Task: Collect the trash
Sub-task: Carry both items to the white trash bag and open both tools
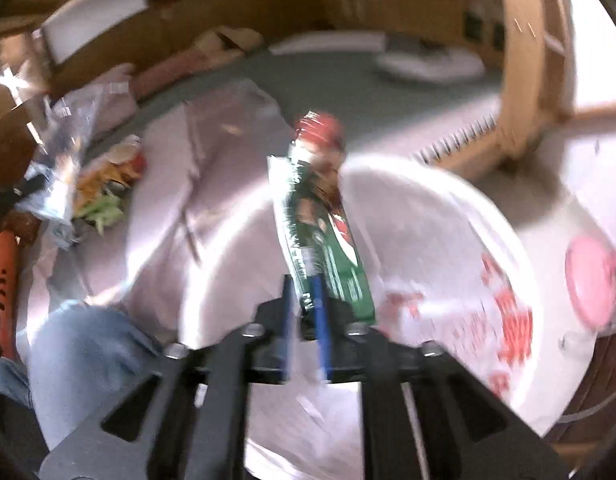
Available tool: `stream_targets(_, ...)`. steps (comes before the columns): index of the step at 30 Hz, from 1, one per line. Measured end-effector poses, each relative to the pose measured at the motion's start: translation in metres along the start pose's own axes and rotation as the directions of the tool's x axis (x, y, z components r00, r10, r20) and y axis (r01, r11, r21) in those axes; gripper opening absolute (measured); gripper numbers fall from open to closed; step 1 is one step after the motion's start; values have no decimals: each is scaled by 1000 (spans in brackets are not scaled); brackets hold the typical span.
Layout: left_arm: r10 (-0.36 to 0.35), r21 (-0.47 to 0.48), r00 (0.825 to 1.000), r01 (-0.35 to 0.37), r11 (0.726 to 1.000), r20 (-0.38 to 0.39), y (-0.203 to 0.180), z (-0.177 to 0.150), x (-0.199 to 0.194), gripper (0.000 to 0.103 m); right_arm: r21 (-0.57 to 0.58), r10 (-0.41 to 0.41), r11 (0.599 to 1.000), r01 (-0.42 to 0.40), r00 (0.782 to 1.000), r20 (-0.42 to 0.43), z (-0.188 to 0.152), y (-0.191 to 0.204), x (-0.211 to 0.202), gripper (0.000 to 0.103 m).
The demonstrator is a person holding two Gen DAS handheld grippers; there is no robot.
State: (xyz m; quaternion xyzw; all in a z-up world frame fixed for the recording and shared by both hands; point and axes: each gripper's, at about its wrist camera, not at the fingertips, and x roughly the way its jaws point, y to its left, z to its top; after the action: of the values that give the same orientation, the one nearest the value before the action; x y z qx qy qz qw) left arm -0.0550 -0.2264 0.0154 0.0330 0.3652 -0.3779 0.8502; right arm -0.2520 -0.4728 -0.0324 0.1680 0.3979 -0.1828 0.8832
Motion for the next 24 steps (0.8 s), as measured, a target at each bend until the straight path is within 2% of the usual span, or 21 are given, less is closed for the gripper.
stream_targets(1,-53,10,998,53,999,-35,-26,1,11,9,35,-4,999,3,999,32,1,-8,-8,37)
stream_targets(3,-117,29,989,120,992,-93,-66,0,30,9,102,-15,995,1,991,134,12,-27,-33,54)
stream_targets(6,-188,55,969,199,979,-162,-113,-7,52,10,163,-45,987,-2,958,283,28,-41,-71,68)
stream_targets(7,-209,72,955,229,971,-212,-132,-12,64,28,176,-41,984,-17,946,320,34,-45,-82,68)
stream_targets(8,-214,79,947,239,968,-241,-139,-14,70,70,182,-35,983,-29,940,340,39,-48,-87,68)
stream_targets(9,-205,84,943,234,969,-261,-146,-17,76,86,184,-26,982,-44,932,361,43,-47,-93,69)
stream_targets(10,-191,78,952,215,974,-239,-141,-18,73,91,183,-18,982,-56,926,377,46,-47,-96,69)
stream_targets(14,-157,48,972,168,985,-174,-101,-8,49,91,135,42,986,-102,920,391,55,-16,-89,69)
stream_targets(16,-107,5,988,109,994,-112,-60,2,25,92,89,89,987,-131,924,372,62,12,-78,69)
stream_targets(18,-29,-48,998,26,999,-51,-18,10,-1,93,22,152,985,-170,927,344,66,51,-67,69)
stream_targets(19,44,-89,999,-44,995,-5,16,12,-22,94,-12,180,982,-187,927,329,68,73,-62,69)
stream_targets(20,93,-112,996,-90,990,18,33,11,-35,95,-65,223,975,-213,926,304,72,102,-50,69)
stream_targets(22,235,-178,970,-220,959,67,84,4,-70,95,-138,278,958,-250,924,262,74,146,-34,69)
stream_targets(24,323,-220,942,-298,929,91,117,0,-87,97,-226,343,929,-294,911,228,78,199,-23,69)
